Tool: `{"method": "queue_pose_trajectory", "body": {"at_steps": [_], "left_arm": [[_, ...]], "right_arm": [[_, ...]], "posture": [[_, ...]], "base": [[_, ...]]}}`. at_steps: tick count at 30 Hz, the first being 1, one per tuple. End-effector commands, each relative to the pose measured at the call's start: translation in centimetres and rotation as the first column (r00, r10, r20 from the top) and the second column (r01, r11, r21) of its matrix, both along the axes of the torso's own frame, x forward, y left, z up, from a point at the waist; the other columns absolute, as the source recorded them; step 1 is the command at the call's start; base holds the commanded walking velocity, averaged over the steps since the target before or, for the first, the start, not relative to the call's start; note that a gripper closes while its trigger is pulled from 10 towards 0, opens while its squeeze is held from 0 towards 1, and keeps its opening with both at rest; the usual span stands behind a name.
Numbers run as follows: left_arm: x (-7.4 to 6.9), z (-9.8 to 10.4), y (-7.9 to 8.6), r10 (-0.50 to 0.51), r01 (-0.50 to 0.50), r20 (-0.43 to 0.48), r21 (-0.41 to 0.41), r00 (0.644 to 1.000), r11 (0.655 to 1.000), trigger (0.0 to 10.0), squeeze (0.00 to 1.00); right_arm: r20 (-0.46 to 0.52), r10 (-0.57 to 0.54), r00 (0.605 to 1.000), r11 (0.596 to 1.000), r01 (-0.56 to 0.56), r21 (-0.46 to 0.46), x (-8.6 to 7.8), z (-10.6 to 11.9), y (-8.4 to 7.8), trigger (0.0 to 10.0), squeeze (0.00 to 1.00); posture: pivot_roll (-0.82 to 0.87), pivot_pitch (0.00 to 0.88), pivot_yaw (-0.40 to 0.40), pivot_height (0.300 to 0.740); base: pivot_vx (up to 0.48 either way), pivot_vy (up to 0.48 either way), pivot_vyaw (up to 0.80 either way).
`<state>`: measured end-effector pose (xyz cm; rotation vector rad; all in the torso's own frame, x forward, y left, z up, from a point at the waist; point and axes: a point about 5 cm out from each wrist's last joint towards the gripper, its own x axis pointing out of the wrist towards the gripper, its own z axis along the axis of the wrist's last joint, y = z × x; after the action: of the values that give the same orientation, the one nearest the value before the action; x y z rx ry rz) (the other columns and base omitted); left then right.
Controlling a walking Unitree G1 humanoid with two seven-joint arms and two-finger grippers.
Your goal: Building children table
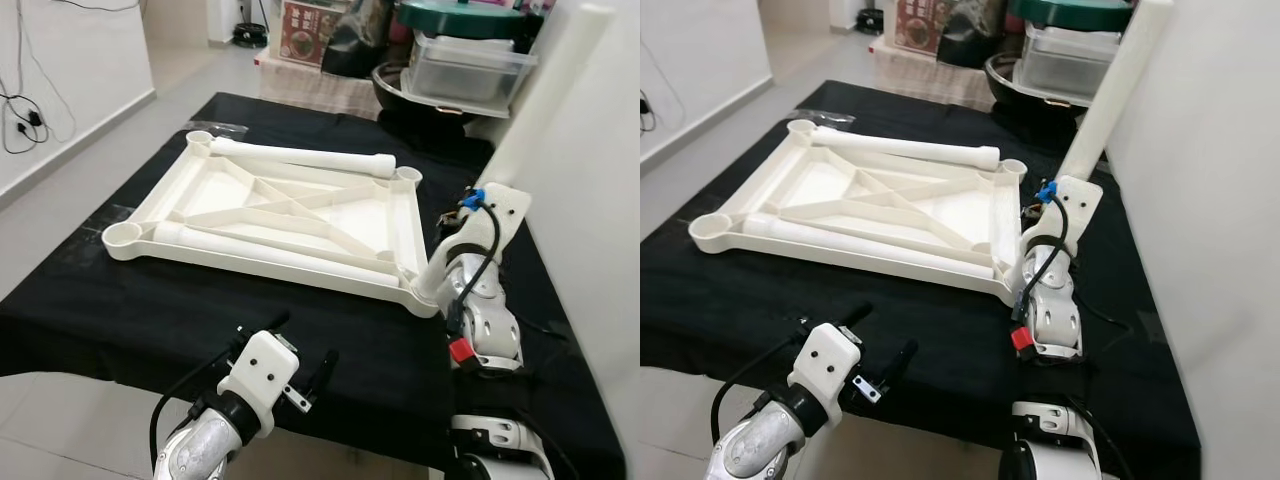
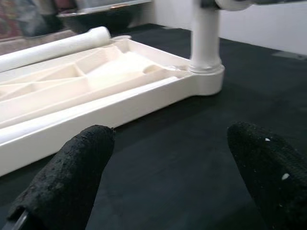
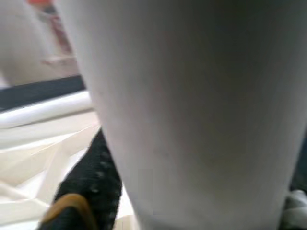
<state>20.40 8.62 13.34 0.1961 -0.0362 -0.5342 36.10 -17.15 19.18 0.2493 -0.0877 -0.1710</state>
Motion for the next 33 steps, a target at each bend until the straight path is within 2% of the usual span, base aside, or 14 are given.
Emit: {"method": "queue_pose_trajectory", "body": {"at_steps": [1,7,12,14,15,16,18,21,23,24,26,27,31,33], "left_arm": [[-0.1,-0.2,0.0,-0.003,0.003,-0.017,0.002,1.0,1.0,10.0,0.0],[-0.1,-0.2,-0.1,-0.003,0.003,-0.017,-0.001,1.0,1.0,10.0,0.0],[-0.1,-0.2,-0.1,-0.004,0.004,-0.017,-0.002,1.0,1.0,10.0,0.0],[-0.1,-0.2,-0.1,-0.004,0.004,-0.017,-0.002,1.0,1.0,10.0,0.0],[-0.1,-0.2,-0.1,-0.004,0.004,-0.017,-0.002,1.0,1.0,10.0,0.0],[-0.1,-0.2,-0.1,-0.003,0.003,-0.017,-0.002,1.0,1.0,10.0,0.0],[-0.1,-0.2,-0.1,-0.003,0.003,-0.017,-0.002,1.0,1.0,10.0,0.0],[-0.1,-0.2,-0.1,-0.003,0.003,-0.016,-0.001,1.0,1.0,10.0,0.0],[-0.2,-0.2,-0.1,-0.003,0.003,-0.014,0.001,1.0,1.0,10.0,0.0],[-0.2,-0.2,-0.1,-0.003,0.003,-0.014,0.001,1.0,1.0,10.0,0.0],[-0.2,-0.2,-0.1,-0.003,0.003,-0.014,0.001,1.0,1.0,10.0,0.0],[-0.2,-0.2,-0.1,-0.003,0.003,-0.015,0.001,1.0,1.0,10.0,0.0],[-0.2,-0.2,0.0,-0.003,0.003,-0.016,0.0,1.0,1.0,10.0,0.0],[-0.2,-0.2,0.0,-0.003,0.003,-0.016,0.0,1.0,1.0,10.0,0.0]], "right_arm": [[0.115,0.073,0.991,0.997,-0.072,-0.014,0.5,2.2,0.2,10.0,0.0],[0.244,0.387,0.889,0.921,-0.387,-0.05,0.9,4.8,-1.4,10.0,0.0],[0.135,0.679,0.722,0.734,-0.671,-0.105,0.1,4.0,-1.7,10.0,0.0],[0.09,0.824,0.56,0.567,-0.817,-0.102,-0.9,3.2,-1.3,10.0,0.0],[0.09,0.824,0.56,0.567,-0.817,-0.102,-0.9,3.2,-1.3,10.0,0.0],[0.068,0.894,0.444,0.448,-0.889,-0.092,-1.7,2.6,-1.0,10.0,0.0],[0.065,0.905,0.42,0.424,-0.901,-0.092,-1.8,2.6,-1.0,10.0,0.0],[0.015,0.963,0.268,0.268,-0.959,-0.091,-2.8,1.8,-0.2,10.0,0.0],[-0.021,0.996,0.086,0.084,-0.993,-0.087,-3.9,1.0,1.7,10.0,0.0],[-0.024,0.995,0.096,0.093,-0.991,-0.095,-3.7,1.0,2.1,3.3,0.0],[-0.026,0.994,0.105,0.102,-0.99,-0.1,-3.5,0.9,2.3,3.3,0.0],[-0.025,0.991,0.132,0.128,-0.986,-0.11,-3.2,0.9,2.4,0.0,0.0],[-0.024,0.979,0.204,0.199,-0.97,-0.143,-2.6,1.0,2.5,0.0,0.0],[-0.008,0.921,0.389,0.383,-0.909,-0.165,-1.2,1.3,2.1,0.0,0.0]], "posture": [[0.1,0.067,-0.119,0.74],[0.1,0.068,-0.12,0.74],[0.1,0.066,-0.122,0.74],[0.1,0.069,-0.121,0.74],[0.1,0.069,-0.121,0.74],[0.1,0.069,-0.121,0.74],[0.1,0.069,-0.121,0.74],[0.1,0.067,-0.123,0.74],[0.11,0.068,-0.124,0.74],[0.11,0.067,-0.124,0.74],[0.11,0.067,-0.124,0.74],[0.11,0.068,-0.125,0.74],[0.11,0.069,-0.123,0.74],[0.11,0.069,-0.125,0.74]], "base": [[0.0,0.0,0.0],[0.0,0.0,0.0],[0.0,0.0,0.0],[0.0,0.0,0.0],[0.0,0.0,0.0],[0.0,0.0,0.0],[0.0,0.0,0.0],[0.0,0.0,0.0],[0.0,0.0,0.0],[0.0,0.0,0.0],[0.0,0.0,0.0],[0.0,0.0,0.0],[0.0,0.0,0.0],[0.0,0.0,0.0]]}}
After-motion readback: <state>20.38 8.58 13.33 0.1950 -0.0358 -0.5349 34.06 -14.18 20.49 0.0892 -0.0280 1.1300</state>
